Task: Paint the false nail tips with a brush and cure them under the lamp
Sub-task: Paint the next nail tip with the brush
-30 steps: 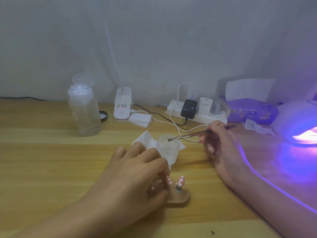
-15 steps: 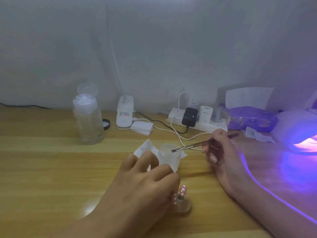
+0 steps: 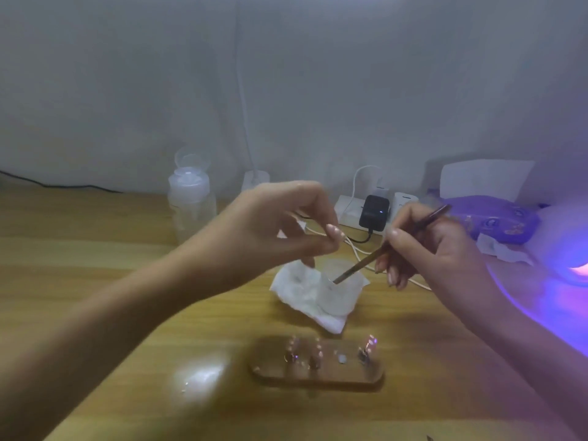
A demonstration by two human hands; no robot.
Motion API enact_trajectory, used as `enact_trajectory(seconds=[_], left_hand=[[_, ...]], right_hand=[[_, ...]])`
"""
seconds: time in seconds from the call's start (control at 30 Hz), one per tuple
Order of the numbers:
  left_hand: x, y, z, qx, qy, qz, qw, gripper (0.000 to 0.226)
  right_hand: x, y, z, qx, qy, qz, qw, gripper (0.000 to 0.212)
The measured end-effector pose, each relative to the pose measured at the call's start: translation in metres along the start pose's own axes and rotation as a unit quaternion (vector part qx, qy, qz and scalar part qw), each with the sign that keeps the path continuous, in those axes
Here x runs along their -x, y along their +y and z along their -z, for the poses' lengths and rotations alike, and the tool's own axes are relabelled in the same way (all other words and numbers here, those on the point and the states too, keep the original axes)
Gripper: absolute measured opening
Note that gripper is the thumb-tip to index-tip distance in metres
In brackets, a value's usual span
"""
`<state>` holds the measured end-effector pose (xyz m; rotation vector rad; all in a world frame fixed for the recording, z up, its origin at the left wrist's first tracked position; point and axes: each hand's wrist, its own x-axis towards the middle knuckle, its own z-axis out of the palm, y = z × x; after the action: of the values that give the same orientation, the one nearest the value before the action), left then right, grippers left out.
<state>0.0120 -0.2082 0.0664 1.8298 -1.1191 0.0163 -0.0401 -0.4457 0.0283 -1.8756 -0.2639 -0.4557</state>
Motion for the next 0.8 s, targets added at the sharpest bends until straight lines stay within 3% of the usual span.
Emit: enact_trajectory(seconds=[0.07,0.33,0.6,0.8], left_hand=[[-0.003,-0.017,-0.01,0.037,-0.009,0.027,0.999,0.006],[0.008,-0.063,-0.036,0.056,0.115,0.077,0.989,0.005],[0.017,-0.067,-0.044,0.075,0.132,0.077,0.985,0.01],[0.014,-0.063,-0.047,0.09,0.151,0.077,0.981,0.012]], right_hand=[[0.002,0.002,-0.002,0.009,-0.008,-0.015,1.0,0.019],[0.003,0.01,-0.006,-0.007,-0.039,-0.036,0.999,0.019],[0.01,0.022,0.002,-0.122,0.129,-0.029,0.984,0.029],[0.016,0.037,-0.001,-0.188,0.161,-0.062,0.967,0.038]])
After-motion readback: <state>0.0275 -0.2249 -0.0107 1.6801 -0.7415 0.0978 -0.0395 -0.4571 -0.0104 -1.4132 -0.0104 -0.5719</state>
